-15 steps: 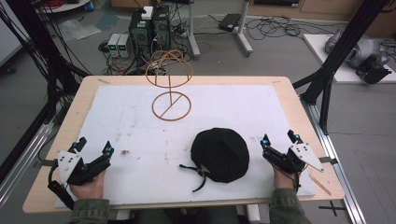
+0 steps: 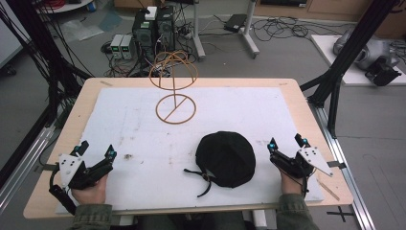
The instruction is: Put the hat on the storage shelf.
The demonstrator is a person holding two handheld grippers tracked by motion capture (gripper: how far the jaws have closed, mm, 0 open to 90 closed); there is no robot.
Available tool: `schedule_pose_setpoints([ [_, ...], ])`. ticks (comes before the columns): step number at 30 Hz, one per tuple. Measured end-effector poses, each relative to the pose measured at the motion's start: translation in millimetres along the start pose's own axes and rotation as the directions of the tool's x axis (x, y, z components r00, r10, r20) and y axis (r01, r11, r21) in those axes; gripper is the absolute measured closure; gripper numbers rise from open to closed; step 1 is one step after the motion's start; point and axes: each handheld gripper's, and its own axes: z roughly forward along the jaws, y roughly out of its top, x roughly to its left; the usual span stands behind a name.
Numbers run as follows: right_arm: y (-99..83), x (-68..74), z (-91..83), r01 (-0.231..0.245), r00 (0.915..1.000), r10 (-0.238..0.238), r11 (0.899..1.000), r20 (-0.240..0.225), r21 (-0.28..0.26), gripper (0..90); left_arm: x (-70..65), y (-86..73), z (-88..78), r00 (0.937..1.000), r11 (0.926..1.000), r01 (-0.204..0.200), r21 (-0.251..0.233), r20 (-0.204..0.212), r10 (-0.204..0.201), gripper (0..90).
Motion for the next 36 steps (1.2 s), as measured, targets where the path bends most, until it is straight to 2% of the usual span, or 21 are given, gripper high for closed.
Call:
schedule_pose_setpoints([
  [16,5.1,5.0,1.6,-0.019,0.9985,0.020,1.000,-0.051,0.003,9.0,1.7,-0.4,0.6,0.9999,1.0000,0.005,0.008,0.011,-0.005,16.3],
  [20,7.5,8.3,2.9,-0.003,0.9969,0.004,1.000,-0.079,0.006,9.1,2.3,-0.6,1.1,0.9999,0.9999,0.008,0.008,0.009,-0.008,16.3],
  [31,10.5,13.9,3.8,-0.006,0.9914,0.008,1.000,-0.131,0.017,9.1,3.5,-0.9,1.5,0.9998,0.9998,0.015,0.013,0.010,-0.015,16.3],
  [36,13.4,18.5,5.2,0.023,0.9870,-0.019,1.000,-0.159,0.018,9.1,4.7,-1.1,1.8,0.9998,0.9997,0.020,0.011,0.006,-0.020,16.3],
])
